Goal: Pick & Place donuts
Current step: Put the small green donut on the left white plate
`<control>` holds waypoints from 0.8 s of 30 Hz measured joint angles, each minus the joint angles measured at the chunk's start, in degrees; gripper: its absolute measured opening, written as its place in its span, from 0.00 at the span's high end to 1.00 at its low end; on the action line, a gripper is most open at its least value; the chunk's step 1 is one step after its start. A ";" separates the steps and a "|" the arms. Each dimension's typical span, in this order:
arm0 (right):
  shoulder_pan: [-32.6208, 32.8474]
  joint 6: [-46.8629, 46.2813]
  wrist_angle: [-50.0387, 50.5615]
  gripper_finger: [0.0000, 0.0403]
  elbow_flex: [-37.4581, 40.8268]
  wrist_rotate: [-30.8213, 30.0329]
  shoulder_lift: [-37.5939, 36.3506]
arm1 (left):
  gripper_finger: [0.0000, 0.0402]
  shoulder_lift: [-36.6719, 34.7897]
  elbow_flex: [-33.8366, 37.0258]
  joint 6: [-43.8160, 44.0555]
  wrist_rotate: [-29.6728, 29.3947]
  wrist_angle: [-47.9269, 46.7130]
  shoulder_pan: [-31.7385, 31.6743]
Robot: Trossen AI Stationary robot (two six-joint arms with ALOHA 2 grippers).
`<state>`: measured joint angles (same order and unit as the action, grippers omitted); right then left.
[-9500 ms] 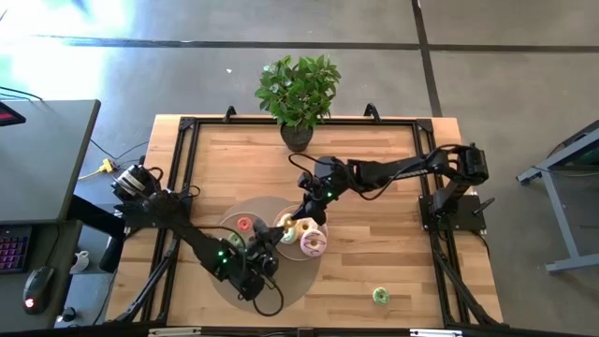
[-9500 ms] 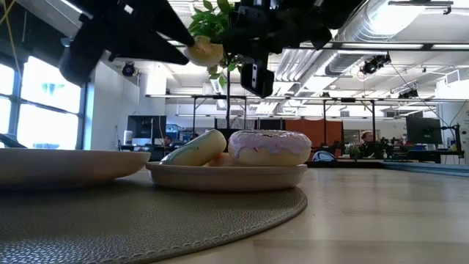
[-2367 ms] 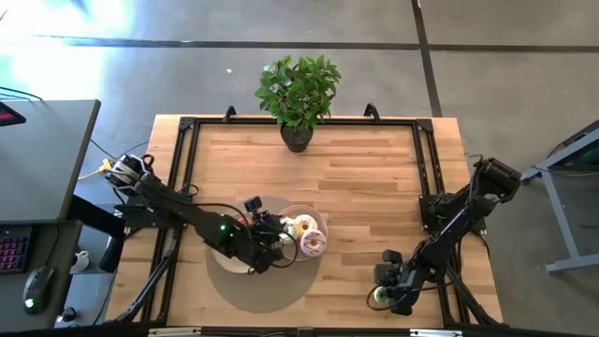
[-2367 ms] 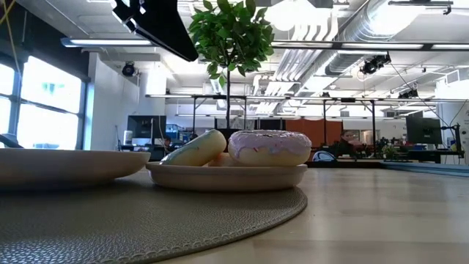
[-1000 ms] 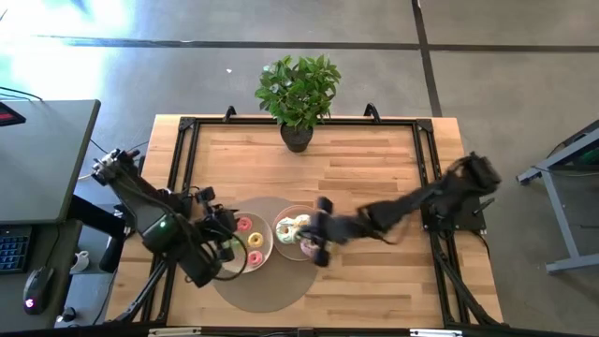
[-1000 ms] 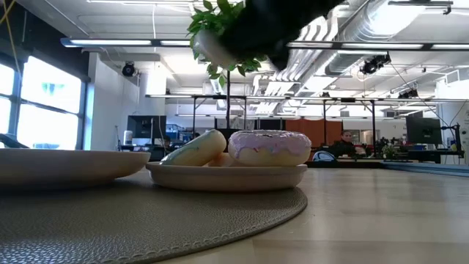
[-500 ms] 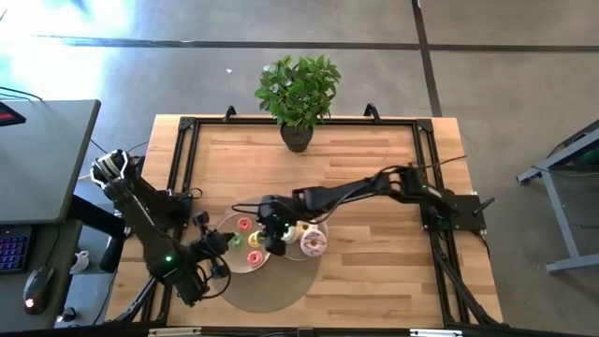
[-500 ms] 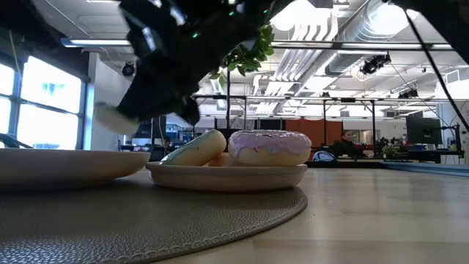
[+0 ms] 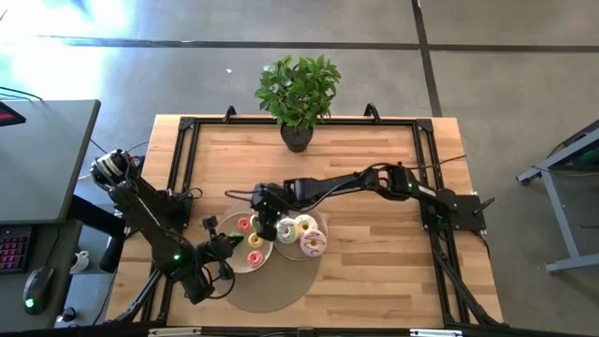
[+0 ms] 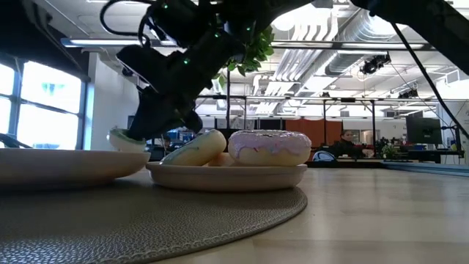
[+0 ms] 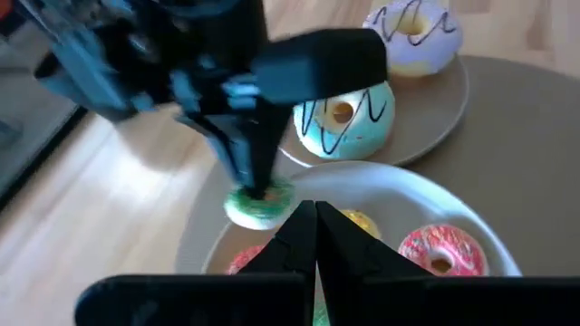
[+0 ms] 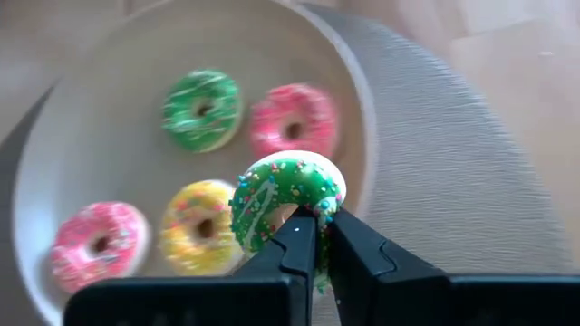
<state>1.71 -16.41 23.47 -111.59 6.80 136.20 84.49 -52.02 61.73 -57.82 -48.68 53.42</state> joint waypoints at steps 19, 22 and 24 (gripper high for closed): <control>-1.09 5.13 1.41 0.93 0.00 2.76 0.59 | 1.00 0.00 7.66 -18.27 9.76 19.39 -15.22; -1.35 5.56 0.78 0.91 0.00 5.80 0.59 | 1.00 0.00 7.66 -18.10 10.85 19.08 -15.22; -1.37 6.56 0.07 0.89 0.00 5.66 0.59 | 1.00 0.00 7.66 -18.03 10.32 19.07 -15.22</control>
<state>0.34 -9.85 23.55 -111.59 12.46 136.79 84.49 -44.36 43.70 -47.49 -29.61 38.20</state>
